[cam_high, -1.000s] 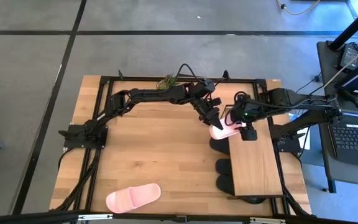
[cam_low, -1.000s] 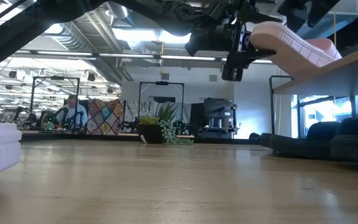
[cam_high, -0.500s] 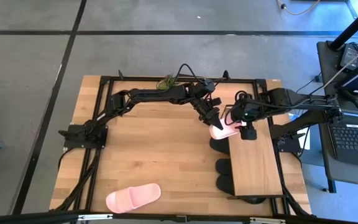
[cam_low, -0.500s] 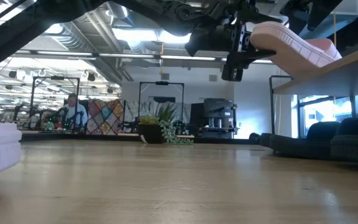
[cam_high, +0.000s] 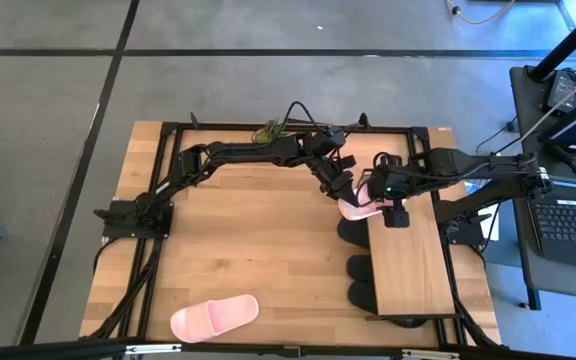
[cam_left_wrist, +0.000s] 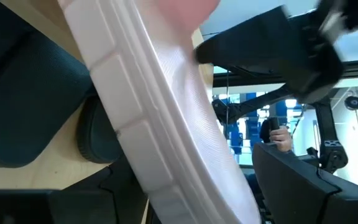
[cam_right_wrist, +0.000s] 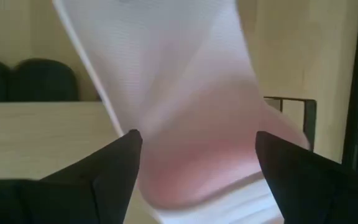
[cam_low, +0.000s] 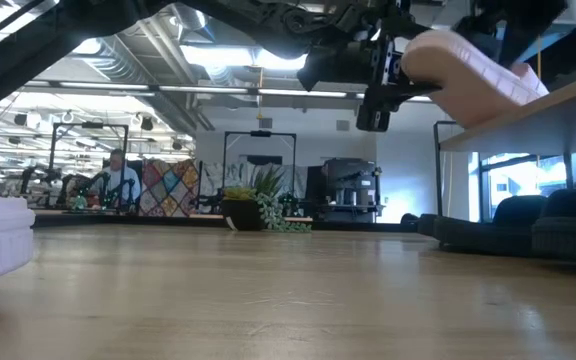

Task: Pick and place slides into the shelf
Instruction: Put the top pink slides on the shelf

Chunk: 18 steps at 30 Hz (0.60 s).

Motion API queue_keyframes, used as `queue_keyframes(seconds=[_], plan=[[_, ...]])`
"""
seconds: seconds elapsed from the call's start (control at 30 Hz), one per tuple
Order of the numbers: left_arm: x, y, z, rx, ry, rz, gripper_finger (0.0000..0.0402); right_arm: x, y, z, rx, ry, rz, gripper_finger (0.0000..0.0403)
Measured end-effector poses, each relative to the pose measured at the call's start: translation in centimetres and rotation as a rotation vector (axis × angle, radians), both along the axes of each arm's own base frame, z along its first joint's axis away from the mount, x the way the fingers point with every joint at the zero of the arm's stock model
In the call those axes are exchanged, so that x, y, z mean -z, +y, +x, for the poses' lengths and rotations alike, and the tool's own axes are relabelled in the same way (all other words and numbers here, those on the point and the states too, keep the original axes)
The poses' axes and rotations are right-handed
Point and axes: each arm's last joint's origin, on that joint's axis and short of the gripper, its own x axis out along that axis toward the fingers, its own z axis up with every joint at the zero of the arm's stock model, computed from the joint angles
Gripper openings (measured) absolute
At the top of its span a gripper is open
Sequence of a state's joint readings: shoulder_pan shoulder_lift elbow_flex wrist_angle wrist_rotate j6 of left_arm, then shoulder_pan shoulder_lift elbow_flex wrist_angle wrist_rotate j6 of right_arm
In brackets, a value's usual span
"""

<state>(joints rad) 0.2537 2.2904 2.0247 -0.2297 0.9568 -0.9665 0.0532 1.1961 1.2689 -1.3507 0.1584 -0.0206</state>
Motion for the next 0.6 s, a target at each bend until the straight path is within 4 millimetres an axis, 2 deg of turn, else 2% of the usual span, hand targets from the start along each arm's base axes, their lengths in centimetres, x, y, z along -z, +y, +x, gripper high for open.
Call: queue_keyframes(seconds=[0.17, 0.4, 0.6], plan=[[0.0, 0.1, 0.0, -0.003, 0.002, 0.001, 0.0257, 1.3, 0.0, 0.2, 0.012, 0.015, 0.001, 0.0314], [0.0, 0.3, -0.1, -0.005, 0.000, 0.000, 0.0257, 1.0, -0.2, -0.2, 0.059, -0.013, -0.007, 0.0314], [0.0, 0.3, -0.1, 0.000, -0.001, -0.003, 0.0257, 0.7, -0.7, -1.5, 0.155, 0.020, -0.010, 0.0314]])
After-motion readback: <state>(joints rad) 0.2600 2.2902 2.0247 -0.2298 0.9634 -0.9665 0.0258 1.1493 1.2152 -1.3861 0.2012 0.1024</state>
